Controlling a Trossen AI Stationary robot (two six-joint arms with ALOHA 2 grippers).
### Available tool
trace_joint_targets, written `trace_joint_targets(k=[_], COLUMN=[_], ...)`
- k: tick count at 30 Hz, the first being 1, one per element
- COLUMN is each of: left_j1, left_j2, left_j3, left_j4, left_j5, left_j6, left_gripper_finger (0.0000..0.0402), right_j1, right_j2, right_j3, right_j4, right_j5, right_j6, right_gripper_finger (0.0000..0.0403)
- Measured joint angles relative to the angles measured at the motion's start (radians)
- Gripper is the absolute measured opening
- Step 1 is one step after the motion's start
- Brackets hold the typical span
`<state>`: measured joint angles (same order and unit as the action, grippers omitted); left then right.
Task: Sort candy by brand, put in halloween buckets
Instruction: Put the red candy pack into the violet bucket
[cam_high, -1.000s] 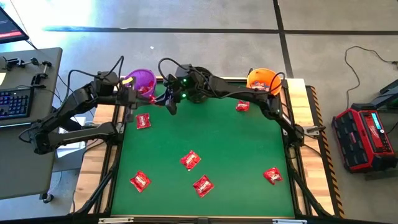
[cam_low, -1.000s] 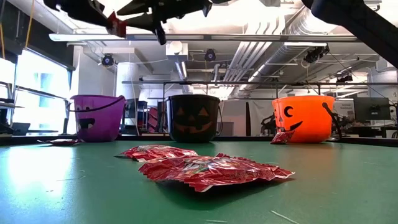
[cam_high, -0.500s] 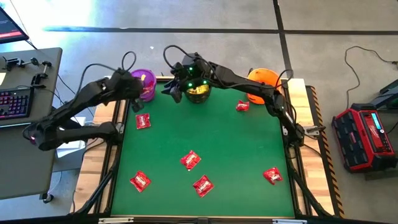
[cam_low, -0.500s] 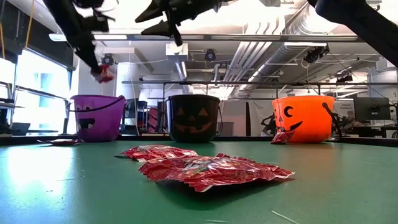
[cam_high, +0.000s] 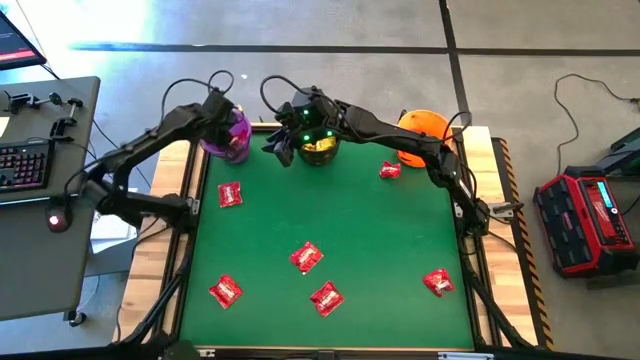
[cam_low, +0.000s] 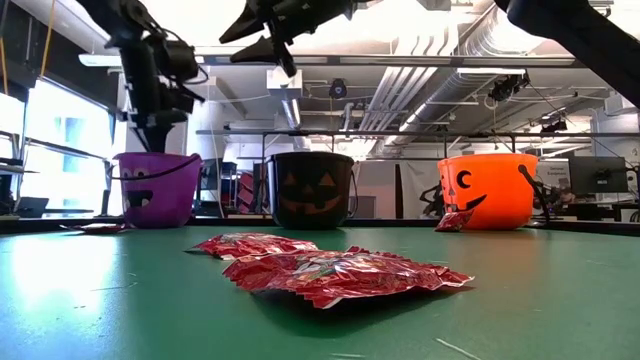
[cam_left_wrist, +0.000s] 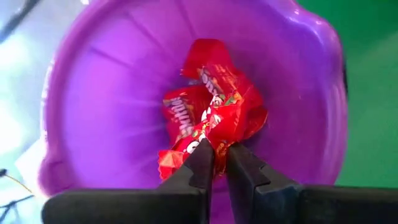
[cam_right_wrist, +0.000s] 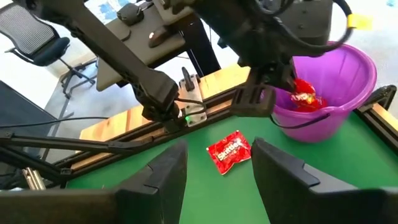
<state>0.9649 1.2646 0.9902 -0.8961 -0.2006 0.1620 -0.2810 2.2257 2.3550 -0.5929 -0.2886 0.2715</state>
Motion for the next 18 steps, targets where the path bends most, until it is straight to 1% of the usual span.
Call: trace_joint_targets(k=[4,9,12,14,18], left_j1=[0.014,0.021,0.023,0.023,0.023], left_j2=[0.054,0.058,0.033,0.005,-0.075], left_j3=[0.019,0.029,0.029,0.029,0.029], left_j4=[0.009,0.018,0.013,0.014,0.026], left_j5=[0.010,0.011,0.015,0.015,0.046], left_j6=[-0.004,-0.003,-0.001,0.000,0.001], left_gripper_finger=[0.0038,0.0092,0.0125,0.0143,0.0169], right_j1=[0.000,0.000,0.000,-0.001,-0.001], right_j2=[0.000,-0.019,-0.046,-0.062,-0.062], right_j3=[0.000,0.000,0.000,0.000,0.000], right_j4=[-0.015,-0.080,-0.130,-0.195,-0.333], right_j5=[0.017,0.063,0.090,0.116,0.153], right_j6=[0.002,-0.005,-0.021,-0.033,-0.066], right_gripper_finger=[0.0165,0.0165,0.0165,0.0165,0.0165])
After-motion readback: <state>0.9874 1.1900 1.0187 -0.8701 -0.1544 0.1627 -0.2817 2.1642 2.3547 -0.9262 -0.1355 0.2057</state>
